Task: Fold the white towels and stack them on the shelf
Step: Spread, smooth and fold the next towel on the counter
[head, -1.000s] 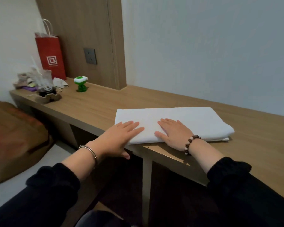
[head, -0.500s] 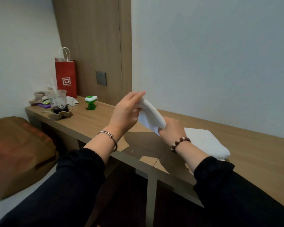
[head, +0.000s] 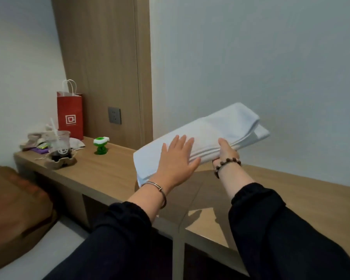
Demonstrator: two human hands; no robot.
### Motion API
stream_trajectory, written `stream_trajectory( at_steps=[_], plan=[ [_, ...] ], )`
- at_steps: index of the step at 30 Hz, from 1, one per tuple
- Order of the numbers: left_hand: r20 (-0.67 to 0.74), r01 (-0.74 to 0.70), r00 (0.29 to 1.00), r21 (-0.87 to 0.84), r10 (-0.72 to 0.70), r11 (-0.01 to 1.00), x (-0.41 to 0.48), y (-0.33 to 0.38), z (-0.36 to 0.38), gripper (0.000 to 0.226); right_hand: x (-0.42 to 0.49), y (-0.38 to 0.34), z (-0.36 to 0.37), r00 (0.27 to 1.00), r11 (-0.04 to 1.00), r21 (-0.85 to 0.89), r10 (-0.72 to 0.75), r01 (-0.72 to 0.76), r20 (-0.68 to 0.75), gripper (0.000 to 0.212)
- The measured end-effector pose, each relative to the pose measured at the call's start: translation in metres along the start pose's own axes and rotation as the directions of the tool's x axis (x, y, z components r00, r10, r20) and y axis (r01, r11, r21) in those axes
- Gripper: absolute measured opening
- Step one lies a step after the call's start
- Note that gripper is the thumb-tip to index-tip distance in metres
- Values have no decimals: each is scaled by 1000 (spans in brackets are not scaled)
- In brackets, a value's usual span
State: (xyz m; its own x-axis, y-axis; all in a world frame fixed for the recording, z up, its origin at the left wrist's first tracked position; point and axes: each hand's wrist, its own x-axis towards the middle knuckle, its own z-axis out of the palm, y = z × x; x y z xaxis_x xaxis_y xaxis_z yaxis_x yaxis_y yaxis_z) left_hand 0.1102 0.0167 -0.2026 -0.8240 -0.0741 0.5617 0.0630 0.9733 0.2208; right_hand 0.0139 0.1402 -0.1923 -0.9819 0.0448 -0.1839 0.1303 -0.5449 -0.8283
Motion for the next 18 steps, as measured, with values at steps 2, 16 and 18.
stream_trajectory(
  at_steps=[2, 16, 18],
  plan=[
    [243, 0, 970, 117, -29, 993, -15, -6, 26, 70, 12, 25, -27, 988, 982, -123, 131, -140, -83, 60],
    [430, -92, 903, 247, -24, 965, -59, -29, 90, 61, 9, 51, -109, 742, -154, -830, -383, 536, 550, 49],
    [418, -124, 908, 226, 18, 966, -58, -40, 86, 59, 10, 56, -109, 744, -292, -714, -12, 636, 668, 48]
  ],
)
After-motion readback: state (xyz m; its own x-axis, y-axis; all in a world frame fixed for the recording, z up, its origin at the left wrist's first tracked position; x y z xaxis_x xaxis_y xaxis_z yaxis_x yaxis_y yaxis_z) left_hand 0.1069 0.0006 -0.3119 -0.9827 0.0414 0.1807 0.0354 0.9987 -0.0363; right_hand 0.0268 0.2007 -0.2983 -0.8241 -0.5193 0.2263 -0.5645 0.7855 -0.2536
